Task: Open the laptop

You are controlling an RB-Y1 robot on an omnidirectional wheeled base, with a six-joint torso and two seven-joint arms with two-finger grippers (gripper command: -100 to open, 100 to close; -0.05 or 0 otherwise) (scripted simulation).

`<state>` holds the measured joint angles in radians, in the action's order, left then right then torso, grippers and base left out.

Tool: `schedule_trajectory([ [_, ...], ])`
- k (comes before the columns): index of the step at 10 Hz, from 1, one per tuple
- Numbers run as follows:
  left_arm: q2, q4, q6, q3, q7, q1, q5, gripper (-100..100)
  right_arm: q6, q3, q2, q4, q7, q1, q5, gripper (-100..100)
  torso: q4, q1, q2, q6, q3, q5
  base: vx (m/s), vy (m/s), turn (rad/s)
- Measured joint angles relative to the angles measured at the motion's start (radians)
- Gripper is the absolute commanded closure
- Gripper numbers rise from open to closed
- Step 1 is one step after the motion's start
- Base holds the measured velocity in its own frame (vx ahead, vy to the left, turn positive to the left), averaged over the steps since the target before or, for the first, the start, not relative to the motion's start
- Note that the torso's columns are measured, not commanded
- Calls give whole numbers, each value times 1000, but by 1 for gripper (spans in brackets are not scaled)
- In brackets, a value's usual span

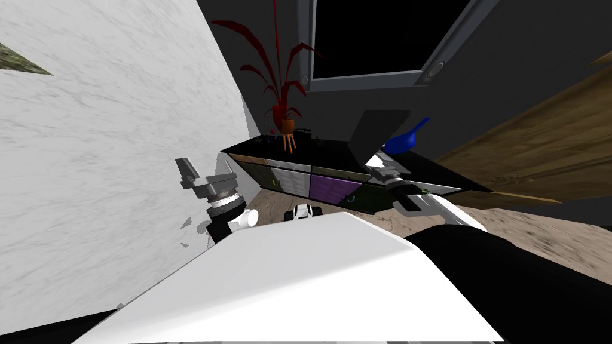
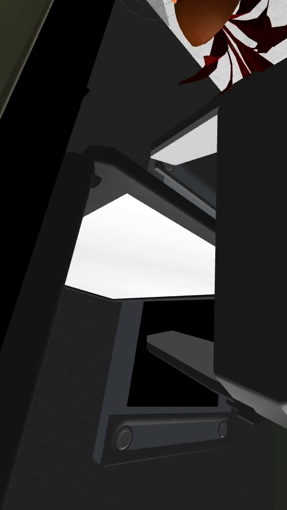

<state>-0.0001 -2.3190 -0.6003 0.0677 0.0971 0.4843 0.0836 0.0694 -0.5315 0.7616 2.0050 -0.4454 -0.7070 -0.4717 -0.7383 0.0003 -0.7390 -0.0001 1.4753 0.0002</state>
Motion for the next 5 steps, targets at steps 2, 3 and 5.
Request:
schedule_trajectory([
  [2,0,0,0,0,0,0,0,0,-47,-30,59,-13,-17,-20,-27,-100,0,-1,1,0,1,0,77,177,-12],
  [3,0,0,0,0,0,0,0,0,-69,-44,87,-21,-24,-28,-39,-100,0,-2,0,0,0,-1,59,188,-10],
  [5,0,0,0,0,0,0,0,0,-105,-73,132,-54,-45,-37,-70,-100,0,-1,0,0,0,0,38,122,-8],
])
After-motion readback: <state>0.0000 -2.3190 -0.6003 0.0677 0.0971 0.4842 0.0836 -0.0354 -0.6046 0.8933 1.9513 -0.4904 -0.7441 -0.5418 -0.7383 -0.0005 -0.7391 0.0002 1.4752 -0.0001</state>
